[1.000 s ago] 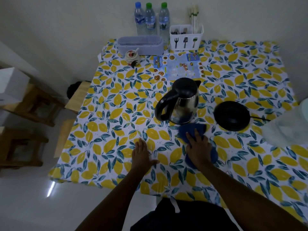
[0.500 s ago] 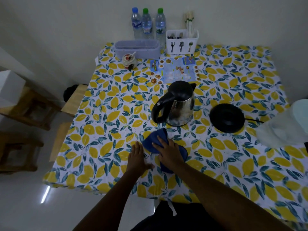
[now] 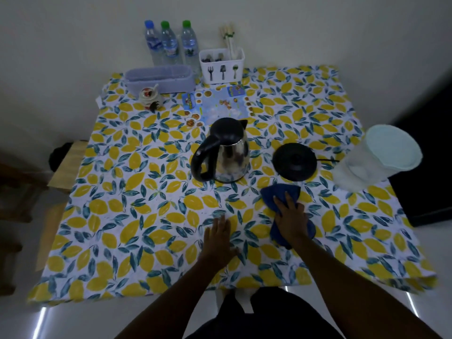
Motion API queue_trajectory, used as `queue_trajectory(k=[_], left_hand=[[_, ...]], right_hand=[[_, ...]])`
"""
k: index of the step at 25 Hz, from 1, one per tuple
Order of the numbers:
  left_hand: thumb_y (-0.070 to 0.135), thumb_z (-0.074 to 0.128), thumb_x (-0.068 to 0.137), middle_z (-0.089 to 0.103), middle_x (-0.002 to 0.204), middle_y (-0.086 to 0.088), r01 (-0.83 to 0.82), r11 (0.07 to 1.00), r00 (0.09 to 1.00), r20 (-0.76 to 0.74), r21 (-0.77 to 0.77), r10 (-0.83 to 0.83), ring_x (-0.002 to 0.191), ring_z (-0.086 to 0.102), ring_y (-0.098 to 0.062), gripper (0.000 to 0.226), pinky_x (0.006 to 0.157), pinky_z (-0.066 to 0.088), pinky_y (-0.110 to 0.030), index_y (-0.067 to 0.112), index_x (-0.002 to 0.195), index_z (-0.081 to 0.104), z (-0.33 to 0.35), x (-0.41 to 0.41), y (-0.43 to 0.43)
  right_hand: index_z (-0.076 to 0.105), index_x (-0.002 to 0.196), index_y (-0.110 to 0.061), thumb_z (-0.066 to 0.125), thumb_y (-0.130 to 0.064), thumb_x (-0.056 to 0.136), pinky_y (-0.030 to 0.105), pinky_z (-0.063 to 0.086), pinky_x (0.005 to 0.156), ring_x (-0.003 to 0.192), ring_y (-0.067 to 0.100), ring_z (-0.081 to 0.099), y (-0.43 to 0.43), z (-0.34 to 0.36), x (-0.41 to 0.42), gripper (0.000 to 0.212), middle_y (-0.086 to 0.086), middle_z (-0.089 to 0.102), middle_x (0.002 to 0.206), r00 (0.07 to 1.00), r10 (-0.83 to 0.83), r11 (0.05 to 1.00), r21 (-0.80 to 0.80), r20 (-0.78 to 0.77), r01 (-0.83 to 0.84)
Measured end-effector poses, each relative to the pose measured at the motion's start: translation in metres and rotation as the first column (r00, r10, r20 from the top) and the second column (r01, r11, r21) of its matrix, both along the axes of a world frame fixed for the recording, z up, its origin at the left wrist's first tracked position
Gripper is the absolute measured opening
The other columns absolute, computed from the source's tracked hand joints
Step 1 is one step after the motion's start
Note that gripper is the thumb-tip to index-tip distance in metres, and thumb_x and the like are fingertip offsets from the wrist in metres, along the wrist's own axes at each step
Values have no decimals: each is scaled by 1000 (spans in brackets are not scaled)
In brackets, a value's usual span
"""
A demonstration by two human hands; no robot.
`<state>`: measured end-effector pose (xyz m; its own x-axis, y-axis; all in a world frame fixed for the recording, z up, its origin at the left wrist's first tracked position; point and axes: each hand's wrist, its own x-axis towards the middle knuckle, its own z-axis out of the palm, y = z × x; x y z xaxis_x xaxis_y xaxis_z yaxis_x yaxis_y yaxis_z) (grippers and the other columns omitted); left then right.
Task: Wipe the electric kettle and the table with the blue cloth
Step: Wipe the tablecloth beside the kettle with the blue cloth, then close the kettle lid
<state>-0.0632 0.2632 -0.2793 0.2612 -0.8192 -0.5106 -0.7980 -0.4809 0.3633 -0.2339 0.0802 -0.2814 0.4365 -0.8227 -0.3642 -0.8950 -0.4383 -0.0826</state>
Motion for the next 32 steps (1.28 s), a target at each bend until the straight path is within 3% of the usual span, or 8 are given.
queue_trajectory(k=[5, 11, 16, 18, 20, 23, 29, 32], left_hand=[[58, 42, 92, -20, 161, -7, -71, 997, 997, 37, 13, 70, 147, -20, -28, 89, 121, -3, -49, 12, 152, -5, -4, -16, -7], [54, 42, 95, -16, 162, -4, 108, 993, 994, 4, -43, -108, 148, -18, -27, 81, 122, 0, -50, 17, 153, -2, 7, -66, -55], [55, 41, 95, -17, 162, -3, 258, 966, 966, 33, 3, -258, 148, -17, -27, 82, 122, 3, -52, 18, 152, -4, 9, -106, -95], [56, 41, 94, -17, 162, -3, 276, 961, 960, 40, 17, -276, 148, -18, -27, 84, 121, 4, -53, 17, 152, -4, 6, -112, -101], [59, 42, 93, -19, 161, -4, 295, 954, 953, 49, 51, -298, 148, -18, -29, 87, 120, 6, -55, 17, 152, -6, 0, -118, -99], [62, 42, 91, -22, 160, -5, 307, 948, 946, 77, 85, -314, 147, -19, -31, 91, 119, 8, -57, 17, 152, -9, -7, -124, -96], [53, 38, 96, -12, 163, 0, 159, 985, 984, 86, -66, -153, 149, -13, -23, 76, 121, 6, -46, 20, 153, 0, 1, -128, -88], [51, 36, 98, 2, 164, -1, 81, 985, 991, 119, -155, -62, 151, 1, -20, 70, 122, 9, -39, 19, 153, 8, 11, -120, -82]], right_hand=[[38, 143, -33, 49, -35, 95, 46, 45, 92, 122, 38, 39, 31, -5, -49, 49, 2, 24, 158, 998, 59, 998, -6, 27, -59], [48, 138, -28, 59, -34, 90, 47, 46, 88, 118, 41, 40, -15, 14, -143, 50, 3, 34, 154, 989, -103, 992, -57, 106, 109], [-1, 151, -33, 11, -78, 79, 56, 23, 109, 146, 39, 3, -17, 3, -180, 85, 4, -10, 161, 984, -175, 985, -16, -33, 175], [-10, 149, -31, -14, -86, 63, 59, 16, 111, 146, 39, -6, -13, -4, -179, 103, 8, -12, 161, 983, -184, 983, -16, -5, 184], [-17, 147, -32, -19, -86, 60, 60, 14, 111, 146, 40, -9, -14, -8, -179, 103, 8, -11, 162, 980, -197, 980, -9, 10, 197], [-12, 148, -32, -10, -86, 67, 62, 15, 111, 146, 41, -7, -15, -9, -181, 98, 8, -7, 162, 981, -189, 982, 5, 36, 189], [34, 146, -22, 17, -67, 90, 59, 27, 109, 145, 32, 19, -7, -3, -176, 74, 6, 29, 157, 968, 25, 995, -102, 248, 1], [43, 140, -18, 48, -47, 89, 57, 38, 104, 139, 31, 34, -8, 0, -154, 59, 6, 41, 150, 913, 147, 984, -153, 381, -95]])
